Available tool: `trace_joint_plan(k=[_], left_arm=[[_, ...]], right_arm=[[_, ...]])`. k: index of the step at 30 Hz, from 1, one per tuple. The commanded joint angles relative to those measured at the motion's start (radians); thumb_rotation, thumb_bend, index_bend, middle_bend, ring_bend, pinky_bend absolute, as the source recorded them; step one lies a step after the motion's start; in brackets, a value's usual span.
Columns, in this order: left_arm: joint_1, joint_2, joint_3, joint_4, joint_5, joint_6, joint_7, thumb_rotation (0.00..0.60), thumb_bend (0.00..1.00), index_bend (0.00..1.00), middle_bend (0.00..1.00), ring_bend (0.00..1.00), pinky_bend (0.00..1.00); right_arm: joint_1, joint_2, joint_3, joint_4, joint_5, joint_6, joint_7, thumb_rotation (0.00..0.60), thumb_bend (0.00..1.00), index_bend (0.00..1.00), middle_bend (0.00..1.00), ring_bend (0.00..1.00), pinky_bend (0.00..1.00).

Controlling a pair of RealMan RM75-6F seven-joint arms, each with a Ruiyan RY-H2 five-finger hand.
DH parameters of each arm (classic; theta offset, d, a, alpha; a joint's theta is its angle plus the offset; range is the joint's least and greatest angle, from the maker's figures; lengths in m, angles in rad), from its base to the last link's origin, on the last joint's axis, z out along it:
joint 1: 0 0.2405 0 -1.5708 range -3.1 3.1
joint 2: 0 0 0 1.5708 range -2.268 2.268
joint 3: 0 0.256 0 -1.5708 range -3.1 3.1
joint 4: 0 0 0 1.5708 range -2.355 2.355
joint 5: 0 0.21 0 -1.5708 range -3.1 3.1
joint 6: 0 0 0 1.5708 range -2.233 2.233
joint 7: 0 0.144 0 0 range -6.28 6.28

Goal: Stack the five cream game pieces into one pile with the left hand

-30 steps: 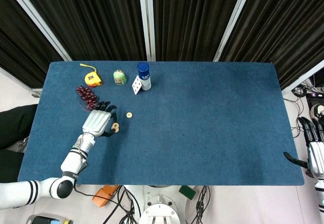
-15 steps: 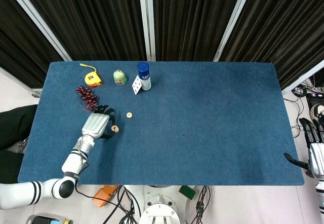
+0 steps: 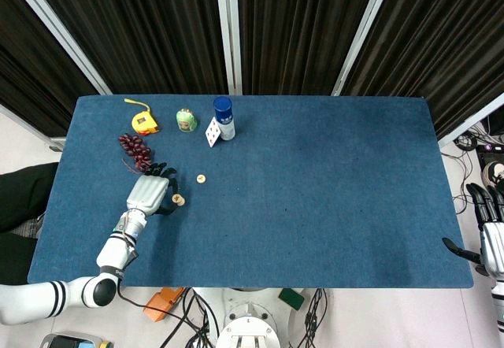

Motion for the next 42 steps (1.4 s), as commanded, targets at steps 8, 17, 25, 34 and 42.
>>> trace_joint_plan(k=[8,17,25,34,42], left_arm=[[0.001,0.002,0.001,0.002,-0.004,-0.001,0.009,0.600,0.31,0.49,0.14,0.00,0.00],[0.002,0.001,0.002,0.003,-0.006,-0.005,0.010,0.600,0.30,0.46,0.14,0.00,0.00],[0.004,0.001,0.000,0.002,0.000,-0.002,0.009,0.600,0.30,0.44,0.14,0.00,0.00],[-0.002,0.005,-0.014,-0.022,0.016,0.010,0.010,0.600,0.30,0.43,0.14,0.00,0.00],[-0.069,-0.072,-0.093,0.027,-0.020,-0.030,-0.005,0.600,0.29,0.43,0.14,0.00,0.00]], right_arm=[[0.002,0.000,0.000,-0.003,-0.001,-0.001,-0.004,0.600,0.15,0.00,0.14,0.00,0.09],[0.002,-0.001,0.000,-0.005,-0.001,-0.001,-0.008,0.600,0.15,0.00,0.14,0.00,0.09],[-0.001,-0.001,-0.002,-0.004,0.000,0.002,-0.006,0.600,0.15,0.01,0.14,0.00,0.09],[-0.006,-0.001,-0.002,0.003,0.003,0.005,0.001,0.600,0.15,0.01,0.14,0.00,0.09],[-0.011,0.001,-0.004,0.008,-0.002,0.012,0.008,0.600,0.15,0.01,0.14,0.00,0.09]])
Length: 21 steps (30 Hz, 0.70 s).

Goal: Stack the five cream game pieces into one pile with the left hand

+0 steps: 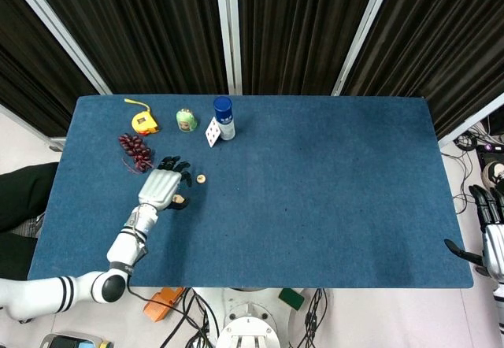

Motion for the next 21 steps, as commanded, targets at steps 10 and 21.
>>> trace_joint_plan(k=[10,21], left_arm=[[-0.153,-0.156,-0.082,0.208,-0.181,-0.069,0.125,0.600,0.29,0.43,0.14,0.00,0.00],[-0.189,-0.205,-0.079,0.325,-0.268,-0.105,0.153,0.600,0.29,0.43,0.13,0.00,0.00]], right_arm=[[-0.009,0.002,0.000,0.007,0.011,0.002,0.009,0.600,0.15,0.01,0.14,0.00,0.09],[-0.007,0.004,0.004,0.000,0.023,-0.011,-0.002,0.600,0.15,0.01,0.14,0.00,0.09]])
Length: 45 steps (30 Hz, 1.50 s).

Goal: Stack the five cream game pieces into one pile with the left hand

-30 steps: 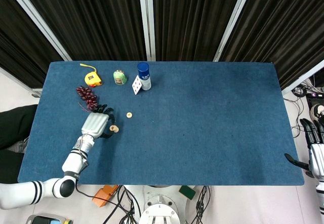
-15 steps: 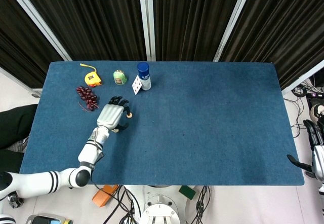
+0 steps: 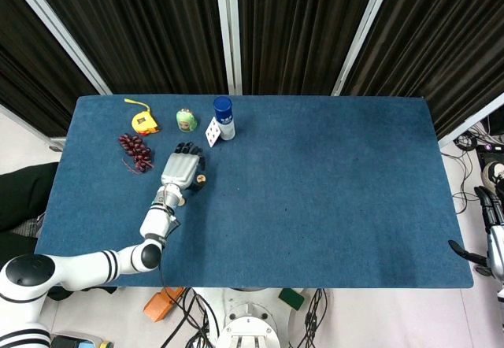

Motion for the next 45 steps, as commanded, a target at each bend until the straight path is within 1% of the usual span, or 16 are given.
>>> trace_joint_plan(k=[1,8,24,29,35,42,45], left_arm=[[-0.003,-0.009,0.007,0.018,-0.007,-0.008,-0.001,0.600,0.29,0.43,0.13,0.00,0.00],[0.002,-0.019,0.022,0.041,0.001,-0.013,-0.013,0.600,0.29,0.43,0.13,0.00,0.00],[0.004,-0.039,0.024,0.068,0.008,-0.017,-0.032,0.600,0.29,0.43,0.13,0.00,0.00],[-0.002,-0.045,0.025,0.081,0.001,-0.020,-0.019,0.600,0.32,0.45,0.13,0.00,0.00],[-0.003,-0.047,0.027,0.090,-0.004,-0.023,-0.012,0.600,0.33,0.48,0.13,0.00,0.00],[0.004,-0.041,0.024,0.082,0.009,-0.020,-0.030,0.600,0.35,0.51,0.14,0.00,0.00],[0.017,-0.012,0.021,0.039,0.034,-0.003,-0.049,0.600,0.36,0.51,0.14,0.00,0.00]], right_arm=[[0.001,0.000,0.001,-0.002,0.002,-0.003,-0.003,0.600,0.15,0.01,0.14,0.00,0.09],[0.003,0.001,0.002,-0.008,0.002,-0.006,-0.011,0.600,0.15,0.01,0.14,0.00,0.09],[0.000,0.001,0.002,-0.009,0.004,-0.006,-0.011,0.600,0.15,0.03,0.14,0.00,0.09],[-0.001,0.002,0.003,-0.008,0.007,-0.006,-0.011,0.600,0.15,0.03,0.14,0.00,0.09],[0.001,0.001,0.003,-0.007,0.009,-0.011,-0.012,0.600,0.15,0.03,0.14,0.00,0.09],[0.002,0.003,0.004,-0.011,0.007,-0.011,-0.016,0.600,0.15,0.03,0.14,0.00,0.09],[0.002,0.004,0.004,-0.013,0.005,-0.009,-0.016,0.600,0.15,0.03,0.14,0.00,0.09]])
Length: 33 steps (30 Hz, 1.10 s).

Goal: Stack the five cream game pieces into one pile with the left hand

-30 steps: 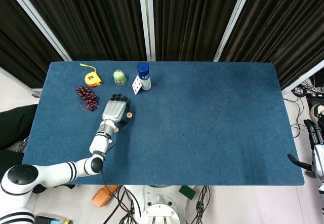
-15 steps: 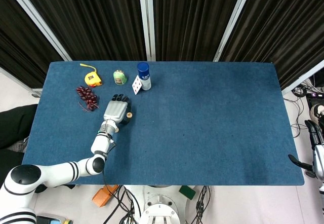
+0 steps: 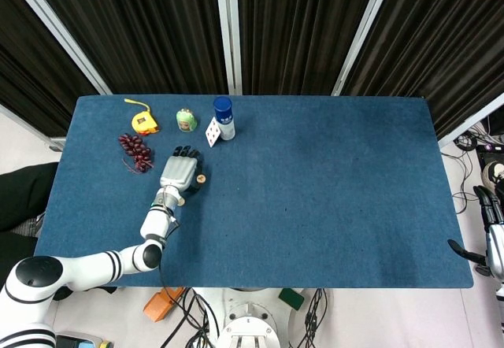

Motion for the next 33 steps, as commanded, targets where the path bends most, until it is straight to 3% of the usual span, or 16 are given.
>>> trace_joint_plan(k=[1,8,16,22,33], left_arm=[[0.016,0.036,-0.003,-0.051,0.030,0.021,-0.022,0.600,0.36,0.51,0.14,0.00,0.00],[0.083,0.194,0.014,-0.283,0.127,0.093,-0.072,0.600,0.37,0.51,0.14,0.00,0.00],[0.173,0.343,0.089,-0.495,0.217,0.152,-0.108,0.600,0.36,0.51,0.14,0.00,0.00],[0.211,0.356,0.131,-0.524,0.254,0.156,-0.142,0.600,0.35,0.51,0.14,0.00,0.00],[0.204,0.340,0.132,-0.480,0.219,0.146,-0.110,0.600,0.35,0.51,0.14,0.00,0.00]], right_arm=[[0.001,0.001,0.000,0.000,-0.002,0.001,0.001,0.600,0.15,0.03,0.14,0.00,0.09],[0.006,-0.004,-0.001,0.005,-0.013,0.000,0.006,0.600,0.15,0.03,0.14,0.00,0.09],[0.011,-0.013,-0.003,0.016,-0.022,0.001,0.017,0.600,0.15,0.03,0.14,0.00,0.09],[0.012,-0.015,-0.004,0.018,-0.026,0.002,0.018,0.600,0.15,0.03,0.14,0.00,0.09],[0.007,-0.014,-0.006,0.017,-0.023,0.008,0.018,0.600,0.15,0.03,0.14,0.00,0.09]])
